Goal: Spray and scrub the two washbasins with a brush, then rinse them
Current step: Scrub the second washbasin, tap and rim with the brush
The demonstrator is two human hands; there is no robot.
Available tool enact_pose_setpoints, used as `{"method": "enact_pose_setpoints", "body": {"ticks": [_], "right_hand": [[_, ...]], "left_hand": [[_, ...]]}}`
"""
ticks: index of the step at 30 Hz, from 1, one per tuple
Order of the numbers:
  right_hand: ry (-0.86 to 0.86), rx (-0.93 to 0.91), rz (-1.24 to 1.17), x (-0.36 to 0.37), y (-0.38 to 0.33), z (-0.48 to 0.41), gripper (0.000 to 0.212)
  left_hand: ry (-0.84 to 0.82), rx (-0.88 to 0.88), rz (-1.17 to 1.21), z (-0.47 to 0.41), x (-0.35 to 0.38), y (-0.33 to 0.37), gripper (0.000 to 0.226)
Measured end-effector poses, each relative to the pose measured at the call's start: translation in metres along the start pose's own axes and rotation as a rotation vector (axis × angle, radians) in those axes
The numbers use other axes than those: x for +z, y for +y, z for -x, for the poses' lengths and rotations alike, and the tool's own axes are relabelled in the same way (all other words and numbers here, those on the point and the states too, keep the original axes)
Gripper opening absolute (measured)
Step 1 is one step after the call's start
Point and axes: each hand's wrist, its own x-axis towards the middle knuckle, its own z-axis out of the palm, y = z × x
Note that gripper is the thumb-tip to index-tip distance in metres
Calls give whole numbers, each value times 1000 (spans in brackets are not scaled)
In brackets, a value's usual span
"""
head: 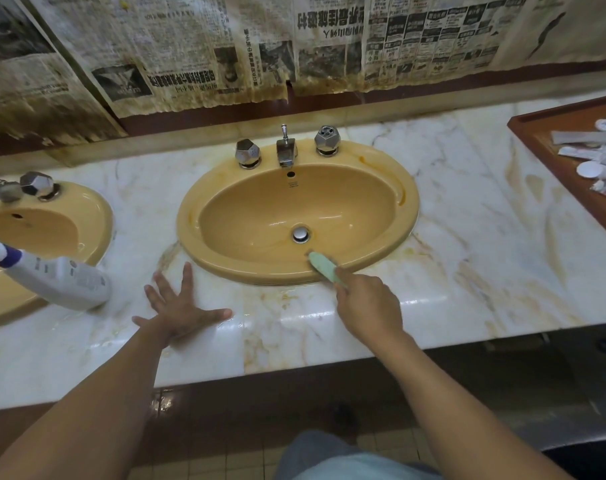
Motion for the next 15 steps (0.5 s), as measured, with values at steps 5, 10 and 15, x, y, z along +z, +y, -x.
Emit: {"method": "enact_pose_setpoints", "body": {"ticks": [5, 10, 15], "right_hand": [[67, 170, 16, -22, 39, -18, 38], [156, 289, 15, -51, 80, -39, 40], [23, 46, 77, -16, 33, -11, 45]], "left_hand": [[40, -2, 2, 4, 4, 2, 150], [35, -12, -1, 3, 2, 2, 150], [25, -24, -24, 0, 0, 2, 150]]}}
